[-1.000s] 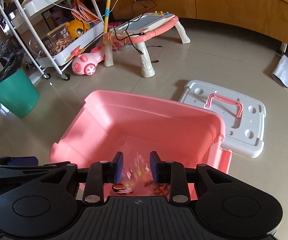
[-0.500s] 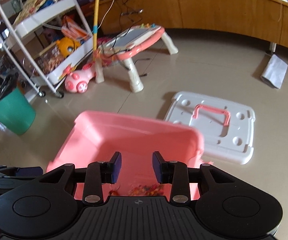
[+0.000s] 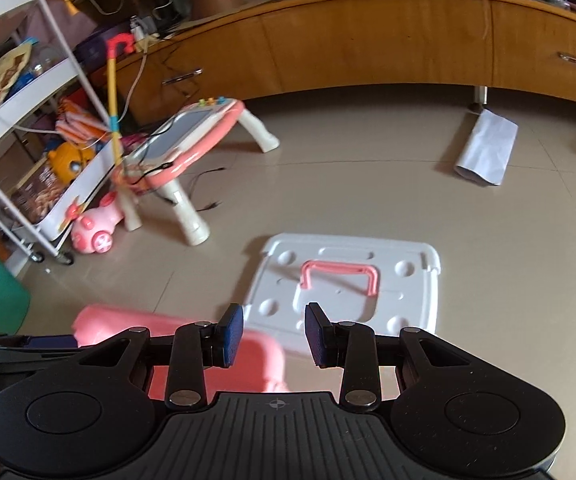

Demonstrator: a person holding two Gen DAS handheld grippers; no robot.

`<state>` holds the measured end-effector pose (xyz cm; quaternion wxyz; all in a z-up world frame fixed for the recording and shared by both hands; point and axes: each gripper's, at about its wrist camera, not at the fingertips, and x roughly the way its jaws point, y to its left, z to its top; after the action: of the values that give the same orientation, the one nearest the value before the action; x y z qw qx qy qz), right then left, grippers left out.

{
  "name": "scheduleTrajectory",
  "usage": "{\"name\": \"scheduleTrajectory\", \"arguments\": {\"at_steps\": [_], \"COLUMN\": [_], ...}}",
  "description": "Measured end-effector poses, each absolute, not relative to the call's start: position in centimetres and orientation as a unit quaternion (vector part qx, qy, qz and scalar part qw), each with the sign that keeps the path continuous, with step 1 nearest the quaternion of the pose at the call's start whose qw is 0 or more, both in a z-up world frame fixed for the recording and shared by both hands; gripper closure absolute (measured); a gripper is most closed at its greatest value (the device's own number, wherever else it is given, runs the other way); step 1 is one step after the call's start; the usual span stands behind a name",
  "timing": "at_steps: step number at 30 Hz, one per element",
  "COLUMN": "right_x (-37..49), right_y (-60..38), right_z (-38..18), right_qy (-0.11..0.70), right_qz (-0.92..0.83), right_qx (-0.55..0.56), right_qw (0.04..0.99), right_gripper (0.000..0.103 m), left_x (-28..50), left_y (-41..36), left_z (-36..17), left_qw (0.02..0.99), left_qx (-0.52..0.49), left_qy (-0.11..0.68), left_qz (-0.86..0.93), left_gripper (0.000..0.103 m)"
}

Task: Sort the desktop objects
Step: 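Move both tools toward the pink handle of the white lid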

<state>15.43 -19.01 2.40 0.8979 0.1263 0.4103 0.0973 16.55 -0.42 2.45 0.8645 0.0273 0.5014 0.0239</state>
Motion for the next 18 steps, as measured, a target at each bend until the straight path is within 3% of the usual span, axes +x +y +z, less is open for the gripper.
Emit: {"name": "scheduleTrajectory", "arguments": {"at_steps": [18], "right_x": [25.1], "right_y": [-22.8], "right_z": [-5.9], "right_qy": [0.443], "right_qz": [0.057], "right_qx": [0.120], "right_qw": [0.887], "right_gripper": [0.071], "left_x": [27.2], "left_y": [-6.4], "left_z": [-3.6], "left_qw": [0.839], "left_qx": [0.045], "left_qy": [0.540], "left_qz": [-0.042], "left_gripper": [0.038]}}
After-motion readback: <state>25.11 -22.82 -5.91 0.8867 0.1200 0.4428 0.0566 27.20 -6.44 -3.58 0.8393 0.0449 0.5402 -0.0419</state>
